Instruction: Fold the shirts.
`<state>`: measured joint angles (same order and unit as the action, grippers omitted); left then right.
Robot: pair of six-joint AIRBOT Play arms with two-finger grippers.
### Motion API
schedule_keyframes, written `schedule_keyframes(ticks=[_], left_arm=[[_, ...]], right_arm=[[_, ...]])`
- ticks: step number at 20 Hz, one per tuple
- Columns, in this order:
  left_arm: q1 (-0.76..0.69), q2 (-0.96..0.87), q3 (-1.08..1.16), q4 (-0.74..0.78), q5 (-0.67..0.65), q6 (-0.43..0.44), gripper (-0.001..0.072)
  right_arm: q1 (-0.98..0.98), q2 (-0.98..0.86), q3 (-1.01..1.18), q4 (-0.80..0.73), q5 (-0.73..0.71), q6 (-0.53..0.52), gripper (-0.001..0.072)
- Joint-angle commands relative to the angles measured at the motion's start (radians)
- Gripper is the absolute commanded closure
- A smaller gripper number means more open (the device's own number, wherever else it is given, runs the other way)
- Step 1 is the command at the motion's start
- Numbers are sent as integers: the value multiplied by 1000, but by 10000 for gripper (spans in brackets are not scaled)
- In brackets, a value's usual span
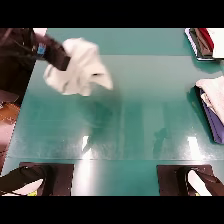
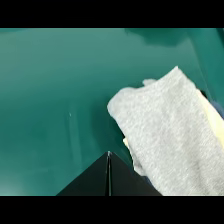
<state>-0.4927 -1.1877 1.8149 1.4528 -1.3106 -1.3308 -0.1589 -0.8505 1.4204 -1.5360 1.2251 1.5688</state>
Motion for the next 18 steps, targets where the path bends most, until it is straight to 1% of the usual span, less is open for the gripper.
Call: schedule_keyframes(ticks=[1,3,6,7,8,9,11,12,13,15,16,17,18], left_arm=[[-86,-39,64,-189,56,110,675],[-94,-107,62,-216,22,119,675],[-93,-239,62,-277,36,127,674],[-93,-281,62,-296,36,126,527],[-93,-320,62,-298,38,106,197],[-86,-344,62,-293,40,88,82],[-37,-356,63,-277,26,43,84],[5,-347,62,-277,-8,13,84],[48,-342,62,-278,-68,-14,84],[135,-337,40,-280,-238,-69,84],[165,-326,-11,-280,-283,-87,84],[180,-303,-91,-283,-275,-96,85],[183,-263,-203,-282,-231,-103,84]], right_arm=[[1,1,45,0,-3,1,697],[1,0,44,2,8,1,697],[1,0,44,2,24,1,697],[1,0,44,1,32,1,697],[1,0,44,1,35,1,697],[1,0,44,1,35,1,697],[1,0,44,0,35,1,697],[1,0,44,0,34,1,697],[1,0,44,0,34,1,697],[1,0,43,0,34,1,697],[1,0,42,0,34,1,697],[1,0,42,0,33,1,697],[1,0,42,0,34,1,697]])
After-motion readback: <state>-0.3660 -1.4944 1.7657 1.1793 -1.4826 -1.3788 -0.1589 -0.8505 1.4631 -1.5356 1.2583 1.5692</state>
